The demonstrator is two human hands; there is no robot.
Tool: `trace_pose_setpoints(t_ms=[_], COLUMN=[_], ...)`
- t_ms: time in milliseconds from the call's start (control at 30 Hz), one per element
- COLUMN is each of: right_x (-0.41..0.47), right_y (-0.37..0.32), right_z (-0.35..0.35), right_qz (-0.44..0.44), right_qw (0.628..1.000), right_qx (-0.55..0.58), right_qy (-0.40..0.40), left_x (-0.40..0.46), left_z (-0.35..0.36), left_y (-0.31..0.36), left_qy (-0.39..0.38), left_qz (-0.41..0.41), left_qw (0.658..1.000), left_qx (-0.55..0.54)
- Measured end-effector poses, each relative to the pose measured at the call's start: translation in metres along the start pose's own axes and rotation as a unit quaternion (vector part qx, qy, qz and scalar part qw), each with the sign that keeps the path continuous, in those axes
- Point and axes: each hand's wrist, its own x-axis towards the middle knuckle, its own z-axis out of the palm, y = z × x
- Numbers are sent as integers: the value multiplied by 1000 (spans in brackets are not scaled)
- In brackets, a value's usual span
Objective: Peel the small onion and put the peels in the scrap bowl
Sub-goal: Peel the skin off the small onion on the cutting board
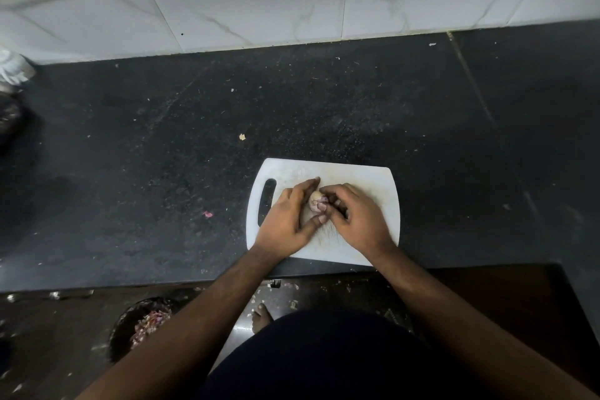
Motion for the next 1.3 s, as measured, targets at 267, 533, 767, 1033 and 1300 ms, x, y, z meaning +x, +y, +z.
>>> trace_pose_setpoints(t_ms=[267,533,767,1033,1300], right_x=[1,0,-1,0,-1], right_y=[-3,-9,-8,-4,1], right_z=[-2,-2,-2,2,-2], right_qz=[12,35,-8,0,50], right_qw=[999,999,999,994,998], right_qx=[39,-7,-47,-109,4], right_qy=[14,-9,-14,-13,34], left_x=[4,-7,-6,-4,-8], left_z=[3,4,7,6,7], left_y=[-2,0,2,-1,3], left_qy=[62,63,44,19,19], left_qz=[-27,55,73,75,90], left_qw=[997,996,996,996,995], left_qx=[-38,24,34,31,27])
